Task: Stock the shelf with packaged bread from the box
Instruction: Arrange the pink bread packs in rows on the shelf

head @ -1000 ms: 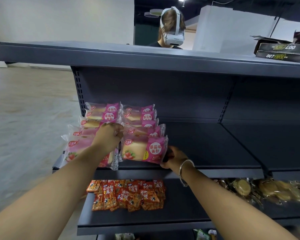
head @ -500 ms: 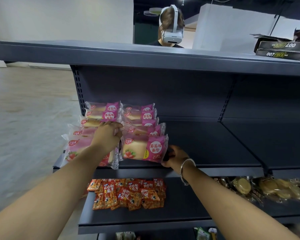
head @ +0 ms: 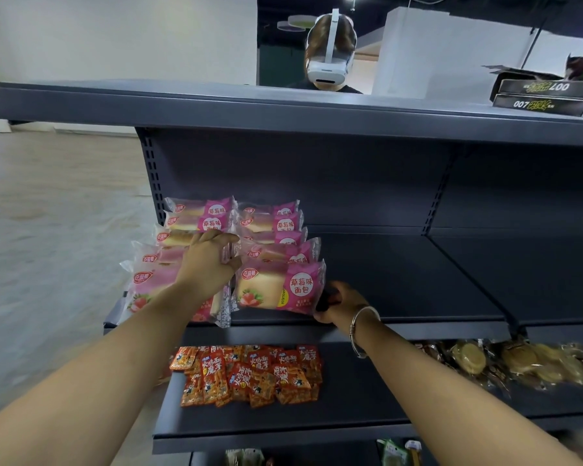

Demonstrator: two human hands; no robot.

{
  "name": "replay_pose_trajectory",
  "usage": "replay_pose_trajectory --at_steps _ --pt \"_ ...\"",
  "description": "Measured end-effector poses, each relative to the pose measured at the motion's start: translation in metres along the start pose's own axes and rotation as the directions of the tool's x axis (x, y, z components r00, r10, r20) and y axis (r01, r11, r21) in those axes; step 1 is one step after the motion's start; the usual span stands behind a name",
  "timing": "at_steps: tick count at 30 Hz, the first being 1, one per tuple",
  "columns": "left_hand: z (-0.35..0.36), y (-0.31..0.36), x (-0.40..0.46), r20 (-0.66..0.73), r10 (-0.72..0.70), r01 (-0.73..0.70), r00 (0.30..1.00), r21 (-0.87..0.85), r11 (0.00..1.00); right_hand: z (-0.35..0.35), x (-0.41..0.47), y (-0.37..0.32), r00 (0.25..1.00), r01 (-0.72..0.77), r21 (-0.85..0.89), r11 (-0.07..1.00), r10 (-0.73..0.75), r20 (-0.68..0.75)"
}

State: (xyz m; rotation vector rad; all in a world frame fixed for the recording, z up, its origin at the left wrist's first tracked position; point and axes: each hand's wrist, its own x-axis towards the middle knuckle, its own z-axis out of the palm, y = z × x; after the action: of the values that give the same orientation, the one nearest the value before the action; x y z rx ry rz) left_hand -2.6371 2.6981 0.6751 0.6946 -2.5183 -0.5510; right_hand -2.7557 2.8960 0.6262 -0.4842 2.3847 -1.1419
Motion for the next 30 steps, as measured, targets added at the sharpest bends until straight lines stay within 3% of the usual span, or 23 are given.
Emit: replay_pose_trajectory --at_steps 6,12,18,30 --pt "0.000 0.010 -0.011 -0.036 0.009 -0.010 0.999 -0.036 0.999 -0.005 -0.011 0.002 0.999 -0.031 0.021 0.999 0.031 0.013" --pt "0.002 0.025 -0.043 -0.180 0.038 -0.043 0.983 -0.024 0.999 -0.015 -0.041 0.012 1.000 0.002 -0.005 1.000 -0.002 0.010" --pt "0.018 0.034 -0.103 -0.284 0.019 -0.010 0.959 0.034 0.999 -0.020 -0.079 0.044 0.995 0.025 0.020 0.999 -0.023 -0.098" --pt "0.060 0.007 -0.206 -0.136 -0.216 0.233 0.967 0.120 0.965 0.014 -0.115 0.121 0.994 -0.105 -0.024 0.994 0.106 0.035"
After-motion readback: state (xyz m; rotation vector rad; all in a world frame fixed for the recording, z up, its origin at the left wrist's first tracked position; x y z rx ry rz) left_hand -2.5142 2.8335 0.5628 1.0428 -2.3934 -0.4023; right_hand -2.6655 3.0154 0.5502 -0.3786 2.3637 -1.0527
